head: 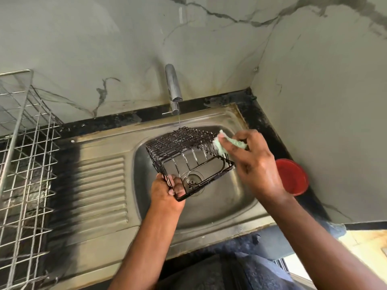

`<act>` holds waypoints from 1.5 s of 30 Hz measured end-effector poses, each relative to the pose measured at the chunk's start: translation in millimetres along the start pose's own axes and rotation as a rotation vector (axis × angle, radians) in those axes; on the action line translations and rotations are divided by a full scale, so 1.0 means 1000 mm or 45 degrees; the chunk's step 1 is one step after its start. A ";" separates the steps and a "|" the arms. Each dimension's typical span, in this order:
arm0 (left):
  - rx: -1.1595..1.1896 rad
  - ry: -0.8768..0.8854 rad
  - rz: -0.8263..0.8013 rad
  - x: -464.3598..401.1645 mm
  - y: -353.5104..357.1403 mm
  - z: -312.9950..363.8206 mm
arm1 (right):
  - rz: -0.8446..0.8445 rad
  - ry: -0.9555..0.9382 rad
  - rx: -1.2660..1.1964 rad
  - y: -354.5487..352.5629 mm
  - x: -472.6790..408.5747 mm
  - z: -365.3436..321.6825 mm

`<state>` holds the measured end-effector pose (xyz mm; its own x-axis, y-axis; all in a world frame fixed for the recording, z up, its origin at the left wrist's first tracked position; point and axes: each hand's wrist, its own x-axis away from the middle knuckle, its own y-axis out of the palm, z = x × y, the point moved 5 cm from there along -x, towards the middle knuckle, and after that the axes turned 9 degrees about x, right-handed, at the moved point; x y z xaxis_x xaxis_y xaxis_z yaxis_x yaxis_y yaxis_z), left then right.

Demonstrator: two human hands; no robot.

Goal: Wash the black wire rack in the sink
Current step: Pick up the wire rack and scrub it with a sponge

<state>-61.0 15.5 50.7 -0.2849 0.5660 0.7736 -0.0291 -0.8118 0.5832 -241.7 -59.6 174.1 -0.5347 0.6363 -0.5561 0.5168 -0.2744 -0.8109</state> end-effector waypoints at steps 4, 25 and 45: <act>-0.173 -0.024 -0.122 -0.022 -0.010 -0.010 | -0.178 -0.289 -0.171 -0.007 -0.017 -0.063; -0.361 0.143 -0.306 0.020 0.008 0.002 | -0.569 -0.318 -0.175 0.009 -0.019 -0.029; -0.392 -0.151 -0.396 0.031 0.013 -0.011 | -0.333 -0.104 -0.258 -0.012 -0.042 -0.006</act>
<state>-81.0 21.0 79.8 -0.1062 0.7876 0.6069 -0.3849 -0.5953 0.7053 -222.1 -78.6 208.4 -0.7142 0.6042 -0.3533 0.4731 0.0447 -0.8799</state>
